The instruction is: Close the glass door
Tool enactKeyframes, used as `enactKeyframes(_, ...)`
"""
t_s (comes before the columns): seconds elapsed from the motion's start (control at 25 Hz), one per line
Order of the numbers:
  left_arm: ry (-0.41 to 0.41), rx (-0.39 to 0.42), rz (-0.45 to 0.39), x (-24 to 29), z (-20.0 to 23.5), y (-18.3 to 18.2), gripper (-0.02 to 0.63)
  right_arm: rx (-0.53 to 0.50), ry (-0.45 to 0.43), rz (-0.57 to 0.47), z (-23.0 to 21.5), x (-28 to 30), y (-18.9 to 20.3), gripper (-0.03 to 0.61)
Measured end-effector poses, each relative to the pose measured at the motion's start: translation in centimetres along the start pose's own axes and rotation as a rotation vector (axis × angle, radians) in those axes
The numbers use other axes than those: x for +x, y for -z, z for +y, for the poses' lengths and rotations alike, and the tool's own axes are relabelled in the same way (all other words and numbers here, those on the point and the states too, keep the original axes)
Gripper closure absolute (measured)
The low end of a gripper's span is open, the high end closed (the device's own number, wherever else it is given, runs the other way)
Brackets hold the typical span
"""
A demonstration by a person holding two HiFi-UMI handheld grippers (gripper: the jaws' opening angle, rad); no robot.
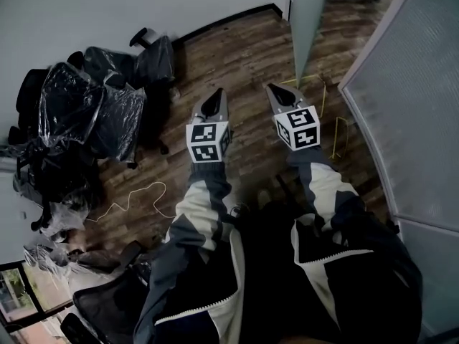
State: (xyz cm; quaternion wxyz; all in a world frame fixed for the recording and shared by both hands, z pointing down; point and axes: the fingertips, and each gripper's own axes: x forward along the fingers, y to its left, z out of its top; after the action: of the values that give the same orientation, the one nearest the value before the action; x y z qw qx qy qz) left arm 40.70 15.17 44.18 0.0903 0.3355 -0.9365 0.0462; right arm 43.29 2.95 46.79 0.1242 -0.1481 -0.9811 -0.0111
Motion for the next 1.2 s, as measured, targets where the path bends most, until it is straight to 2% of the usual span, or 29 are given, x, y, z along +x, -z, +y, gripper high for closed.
enactKeyframes(0.4, 0.041, 0.004, -0.030, 5.5, 1.9, -1.5, 0.611, -0.024, 0.055, -0.026, -3.3, 3.8, -1.6, 0.574)
enactKeyframes(0.68, 0.151, 0.004, -0.072, 10.9, 5.3, -2.8, 0.611, -0.051, 0.162, -0.026, -5.1, 8.2, -3.1, 0.574)
enactKeyframes(1.0, 0.234, 0.035, -0.104, 15.8, 15.9, -5.0, 0.611, -0.007, 0.302, -0.031, -5.0, 16.7, -6.4, 0.574)
enactKeyframes(1.2, 0.238, 0.027, -0.104, 17.7, 24.4, -5.2, 0.611, -0.016, 0.343, -0.019, -3.5, 23.1, -8.6, 0.572)
